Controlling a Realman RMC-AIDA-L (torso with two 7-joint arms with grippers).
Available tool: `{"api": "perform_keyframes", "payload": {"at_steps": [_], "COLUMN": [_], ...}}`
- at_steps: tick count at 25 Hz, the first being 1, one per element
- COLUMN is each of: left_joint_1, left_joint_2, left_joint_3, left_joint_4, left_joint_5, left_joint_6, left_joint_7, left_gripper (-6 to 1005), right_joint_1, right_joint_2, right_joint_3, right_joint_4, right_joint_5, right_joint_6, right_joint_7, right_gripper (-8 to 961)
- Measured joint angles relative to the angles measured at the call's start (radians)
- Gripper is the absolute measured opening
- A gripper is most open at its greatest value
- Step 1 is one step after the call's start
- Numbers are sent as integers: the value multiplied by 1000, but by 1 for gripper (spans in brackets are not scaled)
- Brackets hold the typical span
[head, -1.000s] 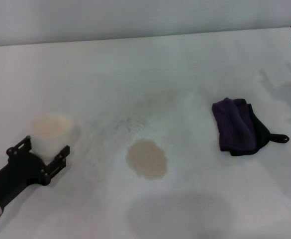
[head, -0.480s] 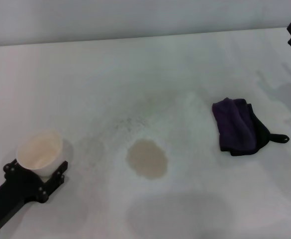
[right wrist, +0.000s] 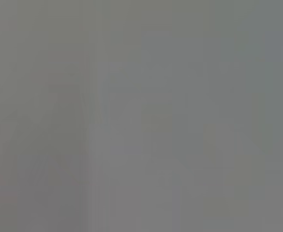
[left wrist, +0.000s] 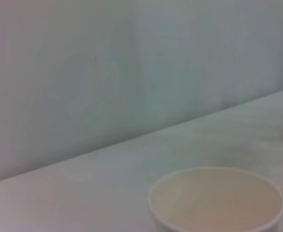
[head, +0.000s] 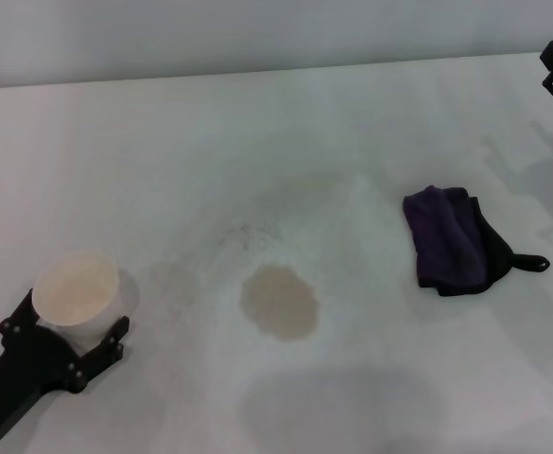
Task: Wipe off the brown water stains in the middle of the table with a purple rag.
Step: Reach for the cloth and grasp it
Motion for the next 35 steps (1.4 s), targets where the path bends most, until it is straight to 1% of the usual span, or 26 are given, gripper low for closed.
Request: {"api": "perform_keyframes", "payload": {"at_steps": [4,8,12,13,16,19,22,23,25,28,30,31,33,34,35], "left_joint_1": [24,79,130,150,184,209,212,212,211,210,209,208,208,208,209], "left_joint_2": [1,1,4,5,5,5,8,9,13,19,21,22,23,24,26], "left_joint_3": [0,-6,-7,-7,-7,-7,-8,-8,-8,-9,-8,-8,-9,-9,-9], "left_joint_4": [-6,-9,-9,-8,-9,-9,-9,-8,-4,7,20,29,56,74,91], "left_joint_5": [0,-23,-60,-80,-139,-212,-294,-323,-371,-468,-527,-548,-572,-577,-579], "left_joint_6": [6,69,123,135,145,156,166,170,176,185,195,201,208,208,209], "left_joint_7": [21,74,87,90,100,98,69,55,34,4,-14,-22,-36,-43,-52], "left_gripper": [898,896,895,895,894,894,893,893,893,893,892,892,892,892,892], "right_joint_1": [-1,-1,-7,-9,-11,-12,-12,-12,-10,-6,-6,-5,3,13,22], "right_joint_2": [0,0,0,0,0,0,-4,-5,-6,-9,-22,-32,-50,-61,-67], "right_joint_3": [-10,-13,-15,-15,-15,-15,-31,-56,-135,-296,-393,-436,-490,-508,-515], "right_joint_4": [2,2,0,0,-1,-2,-49,-85,-166,-326,-429,-486,-589,-666,-719], "right_joint_5": [0,0,0,0,0,0,0,0,0,-1,-24,-55,-145,-237,-315], "right_joint_6": [1,1,1,1,2,-4,-71,-112,-202,-330,-396,-427,-467,-481,-485], "right_joint_7": [0,0,0,0,3,58,253,349,540,828,1002,1099,1268,1397,1489], "right_gripper": [845,845,845,845,845,845,845,845,845,845,844,842,840,838,837]}}
